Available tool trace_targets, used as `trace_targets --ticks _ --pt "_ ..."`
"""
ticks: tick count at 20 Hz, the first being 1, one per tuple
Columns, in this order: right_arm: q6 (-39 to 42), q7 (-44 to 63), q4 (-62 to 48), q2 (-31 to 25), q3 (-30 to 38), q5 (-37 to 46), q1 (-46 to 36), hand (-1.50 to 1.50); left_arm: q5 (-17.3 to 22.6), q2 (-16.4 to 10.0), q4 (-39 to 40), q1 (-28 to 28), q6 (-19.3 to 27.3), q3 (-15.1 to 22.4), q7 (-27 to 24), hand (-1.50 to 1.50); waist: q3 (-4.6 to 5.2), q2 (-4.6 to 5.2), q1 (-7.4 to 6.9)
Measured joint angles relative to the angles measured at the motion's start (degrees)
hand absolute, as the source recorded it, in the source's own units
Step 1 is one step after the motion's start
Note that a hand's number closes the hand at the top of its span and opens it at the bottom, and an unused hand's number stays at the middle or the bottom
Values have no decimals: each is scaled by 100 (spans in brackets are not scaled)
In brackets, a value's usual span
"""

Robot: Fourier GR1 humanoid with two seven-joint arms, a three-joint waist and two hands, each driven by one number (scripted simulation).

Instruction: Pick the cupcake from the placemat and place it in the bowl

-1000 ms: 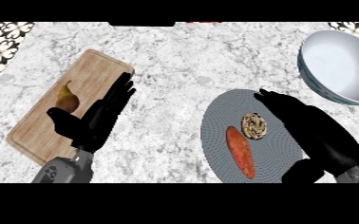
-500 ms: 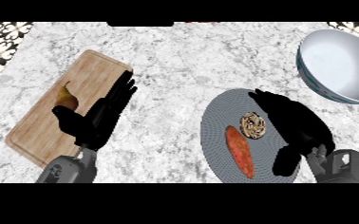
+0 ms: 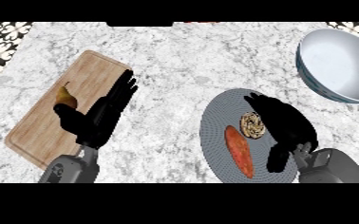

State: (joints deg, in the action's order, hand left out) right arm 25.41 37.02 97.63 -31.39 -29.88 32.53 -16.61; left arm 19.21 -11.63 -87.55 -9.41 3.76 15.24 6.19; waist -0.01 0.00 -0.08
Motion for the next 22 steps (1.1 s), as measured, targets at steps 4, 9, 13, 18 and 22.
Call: trace_targets --ticks 4,9,13,18,22 --pt "101 -98 -117 346 91 438 83 -150 -144 123 -119 132 -66 -73 57 0 0 -1 0" --pt "31 -317 -433 772 194 951 166 -150 -268 204 -150 177 -227 -237 96 0 1 -2 -4" --pt "-30 -654 -641 911 379 1301 292 -150 -384 299 -231 263 -320 -319 149 0 0 -1 -1" --pt "-66 -999 -903 1092 660 1654 313 -150 -541 413 -345 367 -398 -395 220 0 -1 -1 -1" --pt "-227 -1184 -1136 1330 749 1939 393 -150 -571 463 -356 387 -535 -511 232 0 1 -2 -2"
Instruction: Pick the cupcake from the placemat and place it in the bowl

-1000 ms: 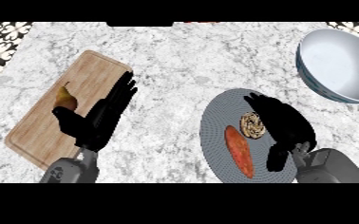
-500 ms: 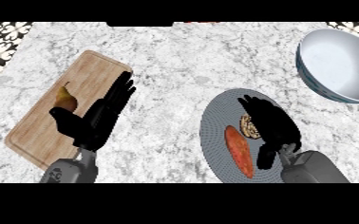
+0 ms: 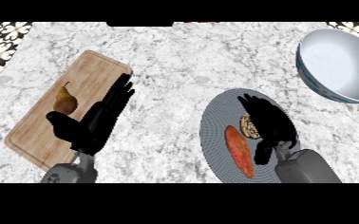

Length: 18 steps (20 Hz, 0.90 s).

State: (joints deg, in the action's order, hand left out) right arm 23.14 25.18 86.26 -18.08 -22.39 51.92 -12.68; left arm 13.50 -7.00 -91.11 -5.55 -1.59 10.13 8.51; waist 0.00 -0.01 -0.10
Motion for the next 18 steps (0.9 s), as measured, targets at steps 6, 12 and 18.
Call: trace_targets --ticks 6,12,18 --pt "-313 -596 -618 176 291 293 -87 150 -109 172 171 -124 -97 -115 -41 0 3 0 1" --pt "-540 -1096 -592 264 255 589 -29 150 -244 278 166 -104 -105 -135 -2 0 31 -19 9" --pt "-633 -1542 -966 393 381 801 -242 150 -218 248 173 -66 -292 -292 -9 0 51 -40 1"
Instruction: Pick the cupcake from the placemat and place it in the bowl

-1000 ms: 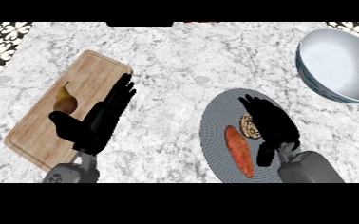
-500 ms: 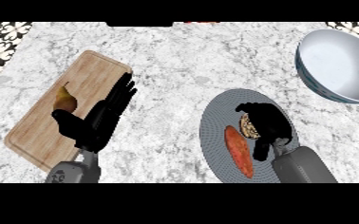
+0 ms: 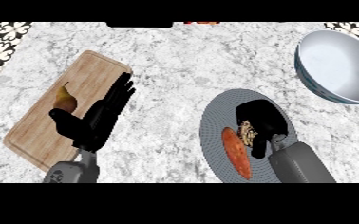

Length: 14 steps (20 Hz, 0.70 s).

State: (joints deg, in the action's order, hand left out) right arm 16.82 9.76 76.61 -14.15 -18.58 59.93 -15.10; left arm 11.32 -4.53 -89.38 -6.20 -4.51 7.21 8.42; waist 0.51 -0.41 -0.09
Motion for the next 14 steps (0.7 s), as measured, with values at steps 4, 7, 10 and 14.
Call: trace_targets --ticks 4,7,10,14 --pt "-41 -49 92 -22 102 146 94 150 -54 21 -120 143 -27 1 -10 0 5 -9 4" --pt "67 277 372 -25 267 136 372 150 -28 22 -43 5 -13 -82 84 0 -3 -5 32" --pt "101 451 538 -108 532 76 609 150 -72 86 -99 -55 68 -58 193 0 -17 5 36" --pt "197 841 1001 -207 650 288 770 150 -27 70 -92 -35 -30 -108 193 0 -37 21 32"
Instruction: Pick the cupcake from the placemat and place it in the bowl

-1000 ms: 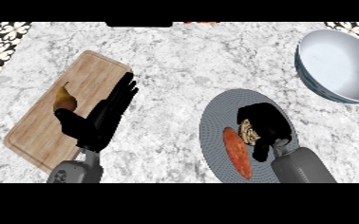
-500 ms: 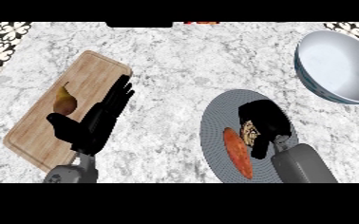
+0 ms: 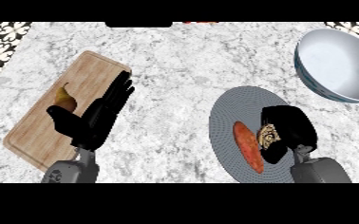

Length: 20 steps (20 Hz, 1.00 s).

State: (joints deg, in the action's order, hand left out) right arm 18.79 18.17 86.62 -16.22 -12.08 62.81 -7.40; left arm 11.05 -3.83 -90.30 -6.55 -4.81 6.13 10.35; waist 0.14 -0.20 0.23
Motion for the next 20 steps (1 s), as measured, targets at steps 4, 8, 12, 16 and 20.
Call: trace_targets --ticks 4,8,12,16,20 --pt "37 428 808 19 83 155 167 150 26 -40 89 -40 -63 -94 -34 0 -8 3 17" --pt "340 717 1992 49 250 -28 366 150 -1 -41 -88 72 -41 -79 5 0 -10 -7 32" --pt "706 1173 3210 120 343 -57 311 150 14 -54 -100 100 -78 -94 15 0 -8 -12 47" --pt "1438 1687 4279 60 673 -236 -42 150 33 -92 -50 58 -132 -144 18 0 -7 -8 38" --pt "1955 1993 4553 26 1156 -508 -653 150 -118 56 172 -94 -60 -74 -110 0 -8 6 8"
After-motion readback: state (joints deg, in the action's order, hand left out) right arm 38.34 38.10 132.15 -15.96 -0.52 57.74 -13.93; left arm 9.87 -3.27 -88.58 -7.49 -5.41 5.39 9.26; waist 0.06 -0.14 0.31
